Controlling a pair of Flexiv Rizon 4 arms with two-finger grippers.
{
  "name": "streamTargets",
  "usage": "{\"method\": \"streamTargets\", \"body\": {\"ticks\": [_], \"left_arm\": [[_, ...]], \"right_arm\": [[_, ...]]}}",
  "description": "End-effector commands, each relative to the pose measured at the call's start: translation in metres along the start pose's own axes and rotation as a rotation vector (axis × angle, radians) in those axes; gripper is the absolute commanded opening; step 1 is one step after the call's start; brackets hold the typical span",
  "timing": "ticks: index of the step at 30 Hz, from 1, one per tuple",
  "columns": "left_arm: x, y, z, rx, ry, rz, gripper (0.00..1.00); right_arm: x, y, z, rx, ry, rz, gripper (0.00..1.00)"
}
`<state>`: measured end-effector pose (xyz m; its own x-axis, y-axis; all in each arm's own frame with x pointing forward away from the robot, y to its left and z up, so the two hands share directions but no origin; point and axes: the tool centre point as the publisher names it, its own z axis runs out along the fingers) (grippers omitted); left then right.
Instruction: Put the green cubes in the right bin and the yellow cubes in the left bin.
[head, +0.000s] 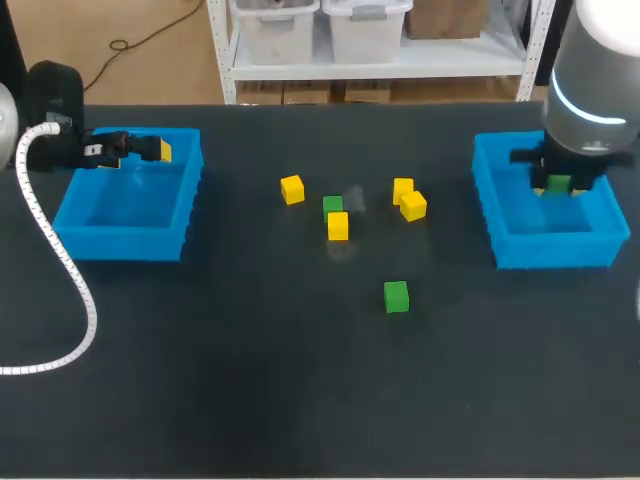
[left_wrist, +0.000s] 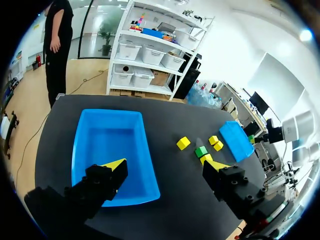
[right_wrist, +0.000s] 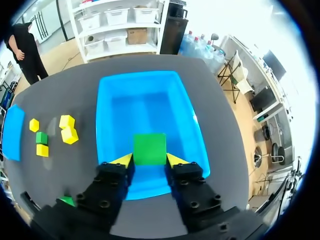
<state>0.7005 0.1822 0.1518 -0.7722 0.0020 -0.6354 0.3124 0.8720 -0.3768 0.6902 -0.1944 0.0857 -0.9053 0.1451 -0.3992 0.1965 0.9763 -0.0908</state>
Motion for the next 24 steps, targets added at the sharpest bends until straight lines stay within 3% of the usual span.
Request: {"method": "streamTargets", "body": {"ticks": [1,6,12,17,24], "left_arm": [[0.001,0.002,0.0,0.009,-0.006,0.002,1.0],[0.001,0.002,0.0,0.009,-0.006,0.002,1.0],[0.001,0.002,0.0,0.009,-0.006,0.002,1.0],[0.001,0.002,0.0,0.009,-0.006,0.002,1.0],[0.001,0.002,0.0,0.009,-0.006,0.002,1.0]], "right_arm": [[-0.001,0.003,0.004,0.002,-0.007,0.002,1.0],[-0.007,0.007,0.002,-0.002,-0.018,-0.009,1.0],[-0.015,0.028,-0.022,-0.032,-0.071,-0.092,1.0],[-0.009,0.072,-0.056,-0.065,-0.098,-0.205,1.0],[0.02,0.146,-0.103,-0.173,-0.112,-0.392,1.0]]}}
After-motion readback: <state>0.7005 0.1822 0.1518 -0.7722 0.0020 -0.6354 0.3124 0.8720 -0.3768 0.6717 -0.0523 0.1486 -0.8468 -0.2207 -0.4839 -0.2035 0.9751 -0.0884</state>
